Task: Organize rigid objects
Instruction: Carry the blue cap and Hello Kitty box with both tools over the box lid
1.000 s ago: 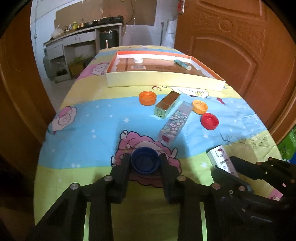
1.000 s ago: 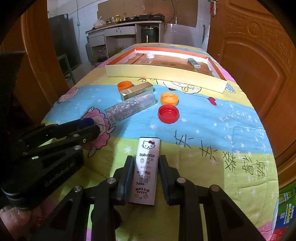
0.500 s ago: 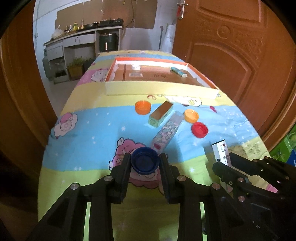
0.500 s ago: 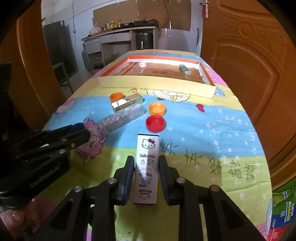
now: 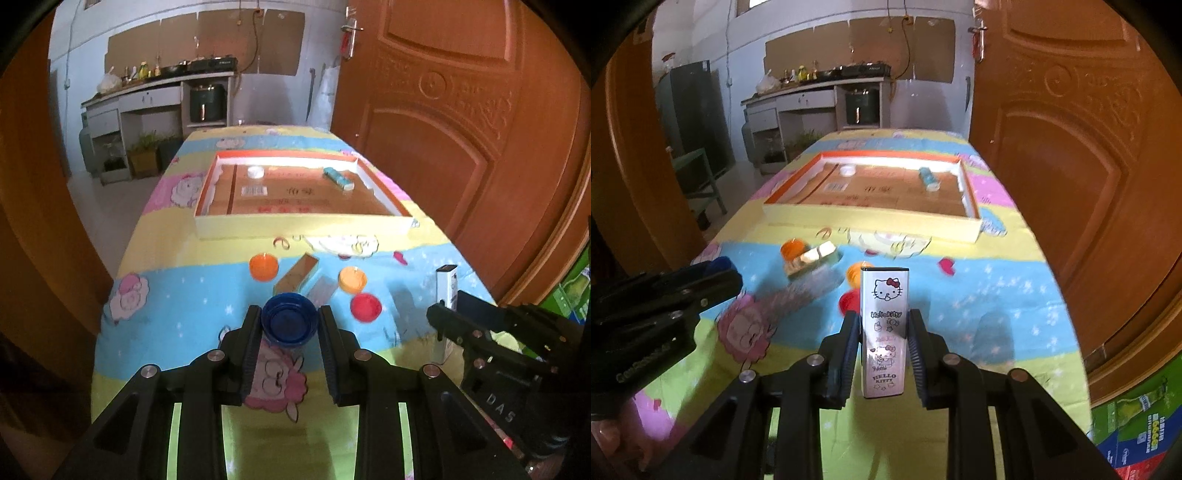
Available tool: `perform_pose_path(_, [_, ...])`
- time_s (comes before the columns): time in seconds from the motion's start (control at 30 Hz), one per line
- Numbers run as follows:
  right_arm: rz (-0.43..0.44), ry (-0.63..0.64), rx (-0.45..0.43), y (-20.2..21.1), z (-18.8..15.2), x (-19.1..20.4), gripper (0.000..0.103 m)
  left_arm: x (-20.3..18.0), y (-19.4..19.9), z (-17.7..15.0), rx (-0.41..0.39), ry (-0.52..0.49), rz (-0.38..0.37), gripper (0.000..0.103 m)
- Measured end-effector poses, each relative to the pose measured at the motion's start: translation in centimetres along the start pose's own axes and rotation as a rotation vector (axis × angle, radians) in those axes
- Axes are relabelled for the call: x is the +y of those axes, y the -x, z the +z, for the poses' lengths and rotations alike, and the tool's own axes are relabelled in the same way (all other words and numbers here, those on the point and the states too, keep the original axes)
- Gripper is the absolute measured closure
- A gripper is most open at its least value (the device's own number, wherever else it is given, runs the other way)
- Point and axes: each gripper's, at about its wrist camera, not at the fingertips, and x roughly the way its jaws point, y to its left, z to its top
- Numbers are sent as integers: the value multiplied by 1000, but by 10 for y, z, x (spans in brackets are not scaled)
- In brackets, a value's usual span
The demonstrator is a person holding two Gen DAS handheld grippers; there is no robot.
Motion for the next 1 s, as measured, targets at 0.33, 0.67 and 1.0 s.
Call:
perform_pose_path(0.33, [-19,-22,-61,3,43,-30,76,-3,1,36,-43,-15,5,72])
perform_pose_path(0.67, [11,-6,-76,-9,75,-41,76,-4,-9,74,-64,-27,36,72])
perform_pose_path(1.0, [22,22,-81,-29,106,-43,76,-9,-34,108,-73,-45,67,72])
